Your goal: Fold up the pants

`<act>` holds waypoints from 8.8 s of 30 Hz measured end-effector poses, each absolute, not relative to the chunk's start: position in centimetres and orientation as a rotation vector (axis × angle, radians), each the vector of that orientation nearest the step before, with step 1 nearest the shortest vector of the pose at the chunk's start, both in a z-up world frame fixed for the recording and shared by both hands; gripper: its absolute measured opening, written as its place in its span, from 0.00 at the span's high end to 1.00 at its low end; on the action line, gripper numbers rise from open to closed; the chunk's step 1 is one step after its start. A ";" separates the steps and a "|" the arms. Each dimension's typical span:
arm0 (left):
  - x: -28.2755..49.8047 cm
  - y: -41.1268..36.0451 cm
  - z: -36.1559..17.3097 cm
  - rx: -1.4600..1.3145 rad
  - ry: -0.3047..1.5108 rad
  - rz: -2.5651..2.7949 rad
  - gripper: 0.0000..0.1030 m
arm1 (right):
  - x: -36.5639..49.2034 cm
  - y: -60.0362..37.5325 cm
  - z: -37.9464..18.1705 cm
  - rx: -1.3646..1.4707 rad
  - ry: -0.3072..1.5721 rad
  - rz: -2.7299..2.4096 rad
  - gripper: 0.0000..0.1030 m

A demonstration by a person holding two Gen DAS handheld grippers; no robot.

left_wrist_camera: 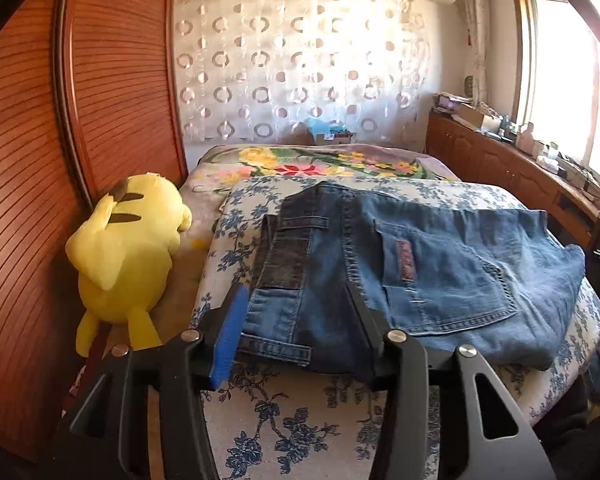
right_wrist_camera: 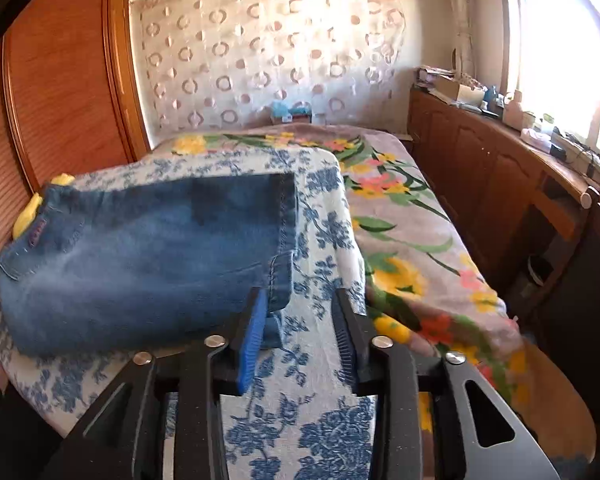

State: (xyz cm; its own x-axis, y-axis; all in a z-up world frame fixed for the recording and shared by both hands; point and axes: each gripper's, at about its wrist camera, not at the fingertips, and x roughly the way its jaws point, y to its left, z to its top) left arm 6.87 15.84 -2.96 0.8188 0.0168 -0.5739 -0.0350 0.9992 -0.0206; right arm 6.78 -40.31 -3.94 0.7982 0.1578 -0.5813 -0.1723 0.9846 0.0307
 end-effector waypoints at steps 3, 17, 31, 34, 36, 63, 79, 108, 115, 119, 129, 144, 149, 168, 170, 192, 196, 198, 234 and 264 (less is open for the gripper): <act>6.9 15.1 -2.9 -0.027 0.607 0.002 0.34 | 6.6 -39.4 -4.7 -0.018 0.617 0.189 0.57; 7.5 8.0 -4.0 -0.012 0.622 -0.166 0.23 | 8.5 -39.2 -6.5 0.098 0.663 0.238 0.51; 8.1 2.1 -6.6 0.009 0.710 -0.282 0.23 | 11.0 -40.2 -7.4 0.224 0.727 0.201 0.41; 8.2 1.9 -6.9 0.013 0.721 -0.280 0.23 | 11.5 -39.8 -7.4 0.231 0.731 0.197 0.41; 8.2 1.8 -7.0 0.011 0.726 -0.280 0.23 | 11.8 -39.5 -7.3 0.234 0.734 0.196 0.41; 6.5 8.9 -5.6 -0.063 0.682 -0.150 0.23 | 10.0 -19.5 -1.5 0.021 0.591 0.693 0.81; 7.0 7.4 -5.1 -0.050 0.670 -0.195 0.23 | 8.9 -18.9 -0.7 -0.069 0.636 0.727 0.50; 12.3 -3.0 -1.1 -0.005 0.656 -0.451 0.53 | 12.2 -21.3 -3.1 -0.039 0.726 0.487 0.48; 11.4 -2.7 -1.2 0.024 0.647 -0.454 0.84 | 12.4 -21.8 -3.5 -0.078 0.752 0.527 0.48; 10.8 -1.7 -1.1 0.015 0.631 -0.431 0.88 | 12.6 -22.0 -4.1 -0.093 0.758 0.566 0.48; 10.3 0.6 -2.5 -0.025 0.648 -0.402 0.89 | 16.7 -20.3 -5.3 -0.051 0.789 0.697 0.63; 6.8 7.8 0.2 -0.135 0.508 -0.282 0.92 | 19.1 -13.3 3.3 -0.144 0.601 0.797 0.94; 7.1 11.6 -0.9 -0.165 0.517 -0.188 0.92 | 20.8 -7.3 3.8 -0.218 0.578 0.826 0.94; 7.7 18.9 -4.6 -0.243 0.592 -0.033 0.77 | 22.9 2.0 1.5 -0.296 0.615 0.781 0.74; 7.8 18.7 -4.7 -0.228 0.595 -0.040 0.69 | 22.5 1.4 1.7 -0.292 0.613 0.790 0.68; 12.4 13.2 -7.7 -0.138 0.734 -0.070 0.59 | 21.3 -5.4 3.0 -0.126 0.590 0.747 0.25; 12.0 13.3 -7.9 -0.124 0.726 -0.072 0.81 | 20.8 -6.0 2.5 -0.145 0.585 0.724 0.25; 11.7 13.4 -7.9 -0.114 0.725 -0.093 0.91 | 20.4 -6.4 2.0 -0.141 0.597 0.726 0.25; 6.7 17.9 -4.9 -0.165 0.654 0.010 0.58 | 13.4 -15.1 -4.2 -0.134 0.657 0.660 0.25; 10.0 17.7 -4.7 -0.076 0.722 -0.026 0.35 | 11.9 -16.3 -4.9 -0.091 0.658 0.644 0.25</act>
State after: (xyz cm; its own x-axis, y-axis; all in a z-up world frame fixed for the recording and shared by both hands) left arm 9.99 17.70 -4.70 0.7501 -0.0503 -0.6594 -0.0020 0.9969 -0.0783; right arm 11.92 -16.30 -4.87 0.6058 0.5279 -0.5952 -0.5838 0.8033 0.1182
